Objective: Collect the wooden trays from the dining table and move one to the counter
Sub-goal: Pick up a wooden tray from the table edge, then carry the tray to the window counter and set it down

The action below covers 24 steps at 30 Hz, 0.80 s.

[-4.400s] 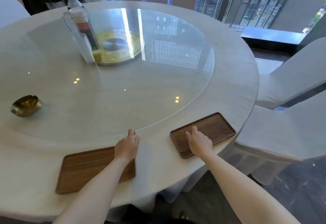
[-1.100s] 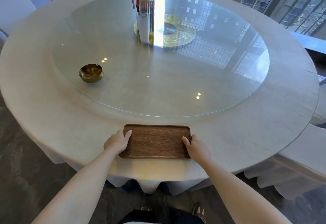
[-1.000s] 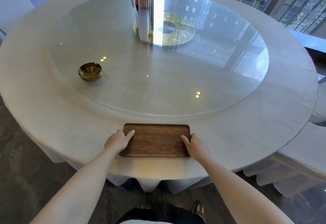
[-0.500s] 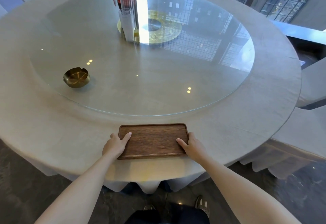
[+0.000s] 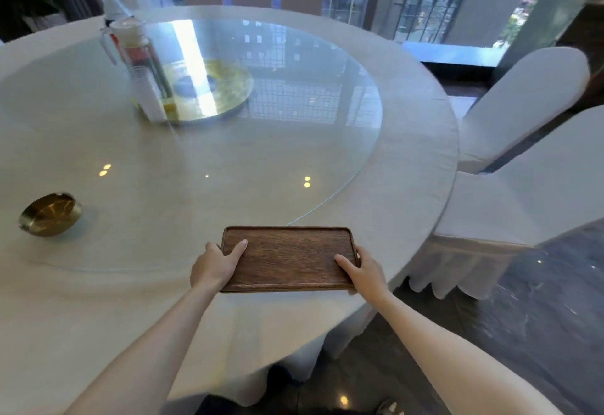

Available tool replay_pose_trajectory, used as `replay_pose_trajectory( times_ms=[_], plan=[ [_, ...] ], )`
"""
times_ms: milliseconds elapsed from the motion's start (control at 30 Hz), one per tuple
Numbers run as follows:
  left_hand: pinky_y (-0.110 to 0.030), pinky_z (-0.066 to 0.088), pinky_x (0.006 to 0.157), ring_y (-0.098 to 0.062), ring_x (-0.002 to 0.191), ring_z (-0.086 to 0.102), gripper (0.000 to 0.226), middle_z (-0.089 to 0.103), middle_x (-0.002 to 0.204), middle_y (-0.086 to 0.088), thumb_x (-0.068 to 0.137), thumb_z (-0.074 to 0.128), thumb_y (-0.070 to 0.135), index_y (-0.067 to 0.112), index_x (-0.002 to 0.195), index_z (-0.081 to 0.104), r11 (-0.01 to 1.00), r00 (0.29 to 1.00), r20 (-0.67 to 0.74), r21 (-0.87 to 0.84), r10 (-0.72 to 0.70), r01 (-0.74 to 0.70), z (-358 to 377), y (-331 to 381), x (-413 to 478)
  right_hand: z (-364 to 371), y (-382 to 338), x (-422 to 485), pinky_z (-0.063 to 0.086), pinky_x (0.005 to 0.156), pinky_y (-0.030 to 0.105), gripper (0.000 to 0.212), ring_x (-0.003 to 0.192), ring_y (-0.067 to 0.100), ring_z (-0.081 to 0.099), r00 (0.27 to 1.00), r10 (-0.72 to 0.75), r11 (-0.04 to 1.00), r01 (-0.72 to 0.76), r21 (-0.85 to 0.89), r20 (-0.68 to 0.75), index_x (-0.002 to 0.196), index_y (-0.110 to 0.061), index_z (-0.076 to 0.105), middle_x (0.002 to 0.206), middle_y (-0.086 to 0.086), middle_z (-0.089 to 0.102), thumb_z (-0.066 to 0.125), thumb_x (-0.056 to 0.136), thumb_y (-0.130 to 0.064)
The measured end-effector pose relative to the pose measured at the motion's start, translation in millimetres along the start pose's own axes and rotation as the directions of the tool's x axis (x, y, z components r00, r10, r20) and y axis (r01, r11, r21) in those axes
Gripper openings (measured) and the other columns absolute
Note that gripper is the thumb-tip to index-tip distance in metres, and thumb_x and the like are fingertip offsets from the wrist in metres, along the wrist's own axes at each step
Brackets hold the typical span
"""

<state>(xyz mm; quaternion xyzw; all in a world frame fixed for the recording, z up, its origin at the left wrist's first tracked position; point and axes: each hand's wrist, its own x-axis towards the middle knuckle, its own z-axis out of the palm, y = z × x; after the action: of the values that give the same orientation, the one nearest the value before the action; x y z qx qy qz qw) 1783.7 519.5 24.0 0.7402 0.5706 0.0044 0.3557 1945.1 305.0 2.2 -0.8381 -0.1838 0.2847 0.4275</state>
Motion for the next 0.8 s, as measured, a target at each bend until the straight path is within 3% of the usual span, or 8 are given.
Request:
replay_pose_trajectory(
  times_ms=[67, 200, 300, 500, 667, 700, 800],
  plan=[
    [-0.04, 0.045, 0.087, -0.037, 0.11, 0.057, 0.067, 0.061, 0.117, -0.02, 0.085, 0.051, 0.058, -0.002, 0.115, 0.049, 0.999, 0.998, 0.013, -0.011, 0.053, -0.053, 13.1, 36.2, -4.4, -34.6, 2.8, 4.0, 0.051, 0.043, 0.018, 0.043, 0.077, 0.016, 0.061, 0.999, -0.005, 0.998, 0.008, 0.06, -0.049, 0.127, -0.01, 0.047, 0.104, 0.007, 0.059, 0.057, 0.09, -0.032],
    [-0.038, 0.044, 0.083, -0.036, 0.107, 0.058, 0.067, 0.062, 0.114, -0.02, 0.084, 0.052, 0.059, -0.002, 0.11, 0.052, 0.983, 0.982, 0.042, -0.021, 0.184, -0.184, 48.1, 122.3, -20.6, -117.1, 18.2, 10.3, 0.051, 0.083, 0.028, 0.043, 0.099, 0.019, 0.061, 0.982, 0.003, 0.987, 0.027, 0.16, -0.186, 0.127, -0.01, 0.052, 0.11, 0.003, 0.062, 0.06, 0.088, -0.029],
    [-0.038, 0.045, 0.082, -0.036, 0.104, 0.059, 0.066, 0.064, 0.11, -0.02, 0.084, 0.051, 0.06, -0.002, 0.106, 0.056, 0.955, 0.952, 0.077, -0.004, 0.295, -0.296, 85.9, 195.7, -38.3, -186.9, 39.7, 15.9, 0.05, 0.095, 0.039, 0.046, 0.108, 0.022, 0.06, 0.962, 0.043, 0.977, 0.015, 0.21, -0.27, 0.126, -0.011, 0.051, 0.122, 0.007, 0.062, 0.06, 0.087, -0.034],
    [-0.038, 0.045, 0.083, -0.035, 0.104, 0.06, 0.062, 0.064, 0.102, -0.017, 0.085, 0.05, 0.06, 0.001, 0.102, 0.059, 0.863, 0.853, 0.167, 0.023, 0.495, -0.505, 181.1, 348.8, -98.0, -342.1, 98.4, 14.1, 0.052, 0.085, 0.042, 0.039, 0.101, 0.027, 0.063, 0.862, 0.108, 0.972, 0.013, 0.235, -0.495, 0.117, -0.013, 0.058, 0.11, 0.009, 0.067, 0.062, 0.085, -0.035],
    [-0.04, 0.047, 0.087, -0.035, 0.103, 0.062, 0.065, 0.067, 0.108, -0.02, 0.084, 0.048, 0.062, 0.0, 0.101, 0.061, 0.778, 0.752, 0.277, 0.023, 0.598, -0.628, 256.2, 459.9, -157.3, -460.1, 137.4, -9.8, 0.047, 0.055, 0.028, 0.006, 0.077, 0.02, 0.06, 0.764, 0.176, 0.957, 0.016, 0.291, -0.62, 0.085, -0.026, 0.058, 0.079, -0.005, 0.062, 0.063, 0.085, -0.03],
    [-0.04, 0.047, 0.088, -0.035, 0.103, 0.062, 0.067, 0.067, 0.108, -0.02, 0.084, 0.048, 0.063, 0.0, 0.103, 0.062, 0.757, 0.725, 0.305, 0.022, 0.617, -0.653, 270.0, 478.8, -168.6, -480.0, 143.9, -15.5, 0.046, 0.048, 0.027, 0.008, 0.072, 0.019, 0.059, 0.746, 0.185, 0.956, 0.014, 0.293, -0.639, 0.08, -0.028, 0.056, 0.075, -0.006, 0.061, 0.062, 0.085, -0.03],
    [-0.039, 0.047, 0.089, -0.035, 0.101, 0.061, 0.068, 0.067, 0.11, -0.02, 0.084, 0.047, 0.063, -0.001, 0.106, 0.06, 0.689, 0.642, 0.367, 0.003, 0.673, -0.725, 313.2, 534.2, -200.5, -535.7, 165.1, -30.6, 0.049, 0.045, 0.029, 0.01, 0.069, 0.021, 0.061, 0.675, 0.241, 0.949, -0.013, 0.316, -0.697, 0.086, -0.021, 0.057, 0.079, 0.0, 0.063, 0.062, 0.085, -0.03]
  ],
)
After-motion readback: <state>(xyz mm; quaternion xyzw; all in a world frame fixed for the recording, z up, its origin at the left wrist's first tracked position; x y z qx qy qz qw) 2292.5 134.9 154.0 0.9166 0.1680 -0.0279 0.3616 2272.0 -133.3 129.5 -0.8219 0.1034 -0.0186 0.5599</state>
